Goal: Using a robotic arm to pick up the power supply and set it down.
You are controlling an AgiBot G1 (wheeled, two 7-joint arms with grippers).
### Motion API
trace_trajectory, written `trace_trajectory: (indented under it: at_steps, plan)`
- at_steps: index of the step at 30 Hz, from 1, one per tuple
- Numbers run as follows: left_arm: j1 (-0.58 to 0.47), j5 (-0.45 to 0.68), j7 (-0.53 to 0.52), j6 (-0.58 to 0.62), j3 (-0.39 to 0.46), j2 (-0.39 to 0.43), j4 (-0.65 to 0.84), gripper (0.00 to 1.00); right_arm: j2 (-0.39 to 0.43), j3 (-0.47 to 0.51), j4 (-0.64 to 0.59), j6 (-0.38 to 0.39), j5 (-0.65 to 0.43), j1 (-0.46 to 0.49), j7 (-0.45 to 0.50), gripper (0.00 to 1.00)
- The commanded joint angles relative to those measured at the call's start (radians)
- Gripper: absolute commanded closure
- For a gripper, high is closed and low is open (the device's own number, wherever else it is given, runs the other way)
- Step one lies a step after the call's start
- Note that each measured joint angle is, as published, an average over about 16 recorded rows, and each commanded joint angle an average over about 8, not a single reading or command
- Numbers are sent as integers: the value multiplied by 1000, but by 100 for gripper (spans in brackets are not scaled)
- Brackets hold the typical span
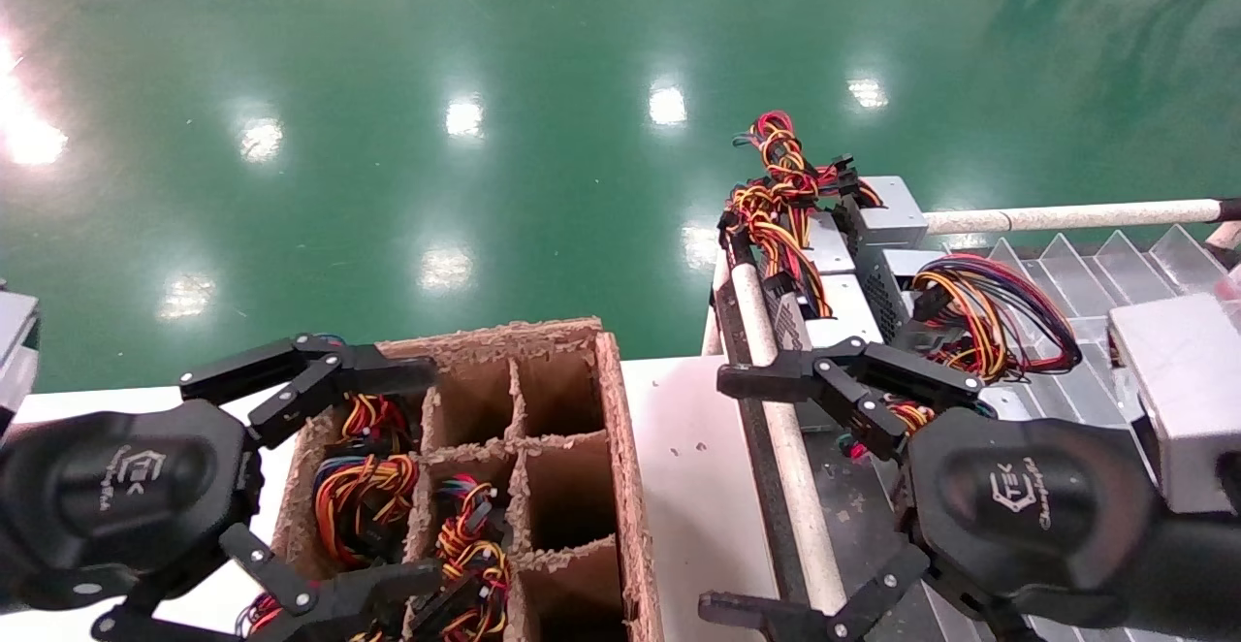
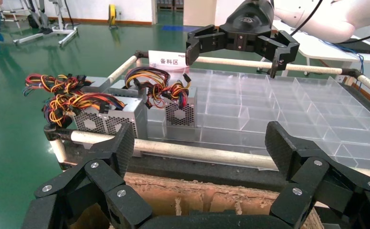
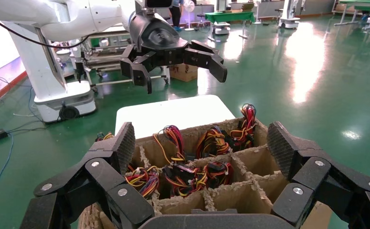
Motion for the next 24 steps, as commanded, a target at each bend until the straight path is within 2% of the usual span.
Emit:
trace_trajectory:
  at_steps: [1, 24]
  plan:
    - [0, 0, 0, 0, 0, 0, 0, 0, 1, -4, -1, 0, 0, 4, 0, 0]
    - [0, 0, 0, 0, 0, 0, 0, 0, 4, -18, -6, -2, 0, 18, -2, 0]
